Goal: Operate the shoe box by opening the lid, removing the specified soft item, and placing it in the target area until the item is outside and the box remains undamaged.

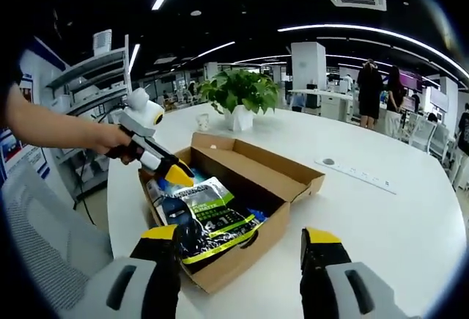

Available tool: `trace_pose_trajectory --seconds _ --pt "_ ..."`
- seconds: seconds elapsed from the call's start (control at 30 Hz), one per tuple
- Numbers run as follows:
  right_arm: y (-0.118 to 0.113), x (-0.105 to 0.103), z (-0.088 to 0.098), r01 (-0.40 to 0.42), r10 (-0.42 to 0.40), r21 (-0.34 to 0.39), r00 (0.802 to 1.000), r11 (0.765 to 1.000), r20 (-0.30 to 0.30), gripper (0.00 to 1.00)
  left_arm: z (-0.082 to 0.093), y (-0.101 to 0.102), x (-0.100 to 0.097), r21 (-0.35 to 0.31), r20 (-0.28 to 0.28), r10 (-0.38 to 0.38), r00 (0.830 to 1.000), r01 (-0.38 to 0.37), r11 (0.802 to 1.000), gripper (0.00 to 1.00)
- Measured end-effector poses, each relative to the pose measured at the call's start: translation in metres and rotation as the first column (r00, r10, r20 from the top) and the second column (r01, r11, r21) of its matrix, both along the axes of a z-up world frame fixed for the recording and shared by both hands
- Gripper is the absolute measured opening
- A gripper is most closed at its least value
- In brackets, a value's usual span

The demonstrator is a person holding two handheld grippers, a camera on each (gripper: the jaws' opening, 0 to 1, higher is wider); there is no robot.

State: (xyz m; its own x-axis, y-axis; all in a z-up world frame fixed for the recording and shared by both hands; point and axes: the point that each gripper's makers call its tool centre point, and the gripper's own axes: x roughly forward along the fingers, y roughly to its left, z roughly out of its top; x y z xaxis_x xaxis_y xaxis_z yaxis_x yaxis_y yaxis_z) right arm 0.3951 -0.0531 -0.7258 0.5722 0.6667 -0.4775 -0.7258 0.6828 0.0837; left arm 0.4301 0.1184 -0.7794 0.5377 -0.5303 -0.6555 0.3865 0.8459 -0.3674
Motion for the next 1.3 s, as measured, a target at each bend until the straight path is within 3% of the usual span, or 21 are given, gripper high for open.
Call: trace_pose_trajectory --seconds 0.13,0.4,0.6,0.73,0.9,1.3 --pt "0.001 -0.002 0.002 -0.006 0.006 0.011 1.0 1.0 0.007 0.66 -0.006 -0.008 -0.006 -0.038 -0.057 -0.008 0.998 0.006 0.999 0.43" --pt "0.008 -0.011 0.004 -0.039 0.038 0.059 0.999 0.997 0.005 0.67 -0.013 -0.015 -0.01 -0.107 -0.104 0.002 0.995 -0.013 0.994 0.39" --pt "0.009 -0.012 0.001 -0.04 0.04 0.056 0.999 0.998 0.0 0.67 -0.015 -0.017 -0.015 -0.13 -0.134 -0.023 0.991 0.005 0.992 0.21" --pt "0.01 -0.012 0.0 -0.042 0.042 0.055 0.999 0.998 -0.002 0.67 -0.015 -0.015 -0.014 -0.128 -0.133 -0.024 0.991 0.007 0.992 0.16" --pt "0.016 -0.012 0.0 -0.049 0.049 0.053 0.999 0.997 0.0 0.66 -0.013 -0.013 -0.013 -0.137 -0.119 -0.026 0.993 0.01 0.99 0.04" --pt "0.024 -0.014 0.0 -0.07 0.069 0.044 0.997 0.997 0.015 0.66 0.0 -0.015 -0.013 -0.176 -0.123 -0.005 0.992 -0.017 0.984 0.0"
